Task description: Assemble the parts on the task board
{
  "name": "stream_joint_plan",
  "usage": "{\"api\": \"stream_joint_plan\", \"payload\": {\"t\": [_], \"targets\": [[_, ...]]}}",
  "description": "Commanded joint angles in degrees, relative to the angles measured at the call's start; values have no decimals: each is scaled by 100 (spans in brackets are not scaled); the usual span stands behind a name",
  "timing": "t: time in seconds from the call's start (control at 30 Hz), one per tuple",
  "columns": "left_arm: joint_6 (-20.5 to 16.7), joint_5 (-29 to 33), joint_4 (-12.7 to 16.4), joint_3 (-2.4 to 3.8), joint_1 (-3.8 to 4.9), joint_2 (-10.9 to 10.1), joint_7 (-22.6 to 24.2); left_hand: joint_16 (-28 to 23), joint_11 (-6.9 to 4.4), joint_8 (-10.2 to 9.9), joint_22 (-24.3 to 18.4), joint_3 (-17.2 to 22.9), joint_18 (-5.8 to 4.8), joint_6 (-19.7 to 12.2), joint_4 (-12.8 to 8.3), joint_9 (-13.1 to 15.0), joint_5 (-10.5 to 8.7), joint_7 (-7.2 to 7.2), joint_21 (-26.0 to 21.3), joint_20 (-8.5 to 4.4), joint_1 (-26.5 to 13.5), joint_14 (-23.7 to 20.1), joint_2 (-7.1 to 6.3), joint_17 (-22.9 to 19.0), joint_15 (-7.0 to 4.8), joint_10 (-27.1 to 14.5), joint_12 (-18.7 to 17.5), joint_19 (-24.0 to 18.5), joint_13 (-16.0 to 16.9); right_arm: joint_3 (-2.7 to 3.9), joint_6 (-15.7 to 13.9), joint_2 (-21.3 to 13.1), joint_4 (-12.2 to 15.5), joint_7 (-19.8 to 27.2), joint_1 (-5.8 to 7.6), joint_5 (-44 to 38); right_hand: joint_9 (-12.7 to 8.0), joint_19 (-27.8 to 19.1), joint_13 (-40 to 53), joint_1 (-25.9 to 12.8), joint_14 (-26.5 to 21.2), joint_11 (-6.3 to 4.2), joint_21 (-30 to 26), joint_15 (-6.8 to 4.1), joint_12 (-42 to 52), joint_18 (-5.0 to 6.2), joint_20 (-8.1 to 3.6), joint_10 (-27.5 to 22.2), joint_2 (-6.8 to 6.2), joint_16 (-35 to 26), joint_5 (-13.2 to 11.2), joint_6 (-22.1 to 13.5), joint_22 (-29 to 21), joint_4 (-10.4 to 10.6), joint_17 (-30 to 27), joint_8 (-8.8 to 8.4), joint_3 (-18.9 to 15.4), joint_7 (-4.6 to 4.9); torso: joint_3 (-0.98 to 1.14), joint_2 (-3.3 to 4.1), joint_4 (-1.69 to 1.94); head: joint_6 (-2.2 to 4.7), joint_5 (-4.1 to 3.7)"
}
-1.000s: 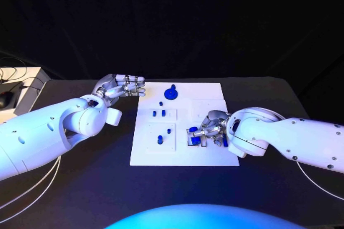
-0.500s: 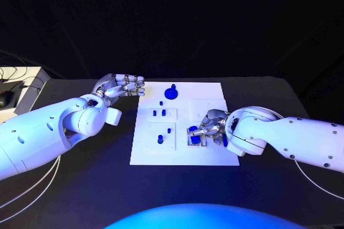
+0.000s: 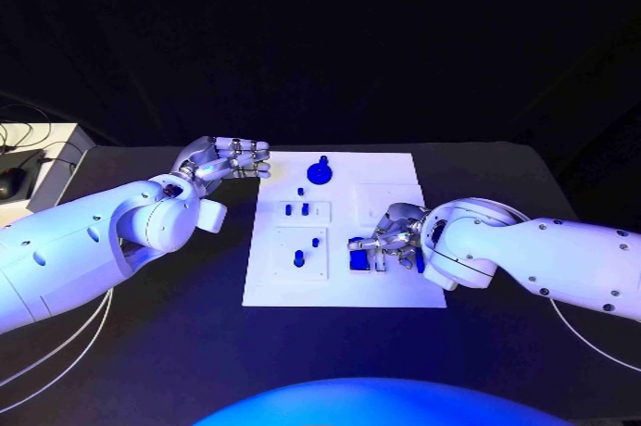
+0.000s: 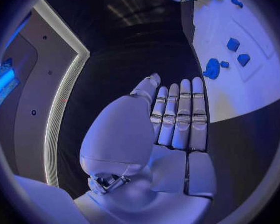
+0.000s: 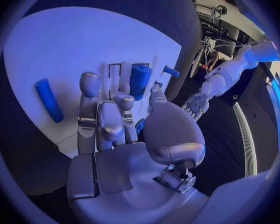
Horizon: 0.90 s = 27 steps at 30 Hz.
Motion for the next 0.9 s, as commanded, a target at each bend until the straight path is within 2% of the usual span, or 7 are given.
{"api": "stream_joint_plan", "payload": {"t": [0.03,0.1,0.2,0.4,0.7,0.9], "targets": [[59,30,16,4,0,2,20,-5,16,-29,-9,2,-78,-22,21,-1,20,21,-27,21,15,-34,-30,5,-18,-15,-35,35,-9,-11,-101,0,21,34,-25,-57,1,35,-15,-10,33,26,32,9,-9,-22,-22,22,-169,18,-94,0,244,189,16,29,133,14,3,0,0,1,-1],[60,30,15,4,0,2,20,-5,16,-29,-9,2,-78,-22,21,-1,20,21,-27,21,15,-34,-30,5,-18,-15,-35,35,-9,-11,-124,-10,30,45,-29,-61,0,29,-17,-24,31,28,28,11,-7,-24,-20,22,-215,20,-143,0,241,281,21,30,180,15,3,0,0,1,-1],[59,30,14,4,0,2,21,-5,16,-29,-9,2,-78,-22,21,-1,20,21,-27,21,15,-34,-30,5,-18,-15,-35,35,-9,-11,-154,-29,45,60,-34,-67,2,37,-15,-37,34,24,46,9,-1,-22,-22,26,-232,24,-143,3,245,304,26,34,180,13,2,1,-1,3,-2],[53,30,15,4,0,1,22,-3,17,-29,-25,-1,-77,-22,26,-1,19,26,-28,24,20,-37,-29,5,-16,-17,-33,37,-8,-11,-234,-115,104,137,-48,-76,14,41,-15,-17,33,18,58,6,8,-24,-25,36,-207,22,-92,11,248,290,24,53,180,6,3,3,5,2,-4],[42,31,12,4,-1,3,40,-1,16,-28,-34,-2,-75,-18,28,-1,19,26,-26,23,23,-34,-28,6,-18,-14,-33,41,-8,-5,-398,-459,332,574,-59,163,36,26,-12,64,31,15,0,2,18,-29,-30,33,98,-2,206,-2,235,-112,-8,89,-41,1,5,0,4,16,-12],[28,35,2,4,-1,15,67,2,13,-27,-36,-1,-74,-13,28,0,20,22,-24,21,28,-27,-28,8,-22,-8,-34,45,-8,28,-291,-883,517,589,-6,320,32,33,-10,87,34,10,43,-1,29,-32,-34,48,189,13,386,9,244,-251,7,90,-120,-4,4,-5,-7,37,-52]]}}
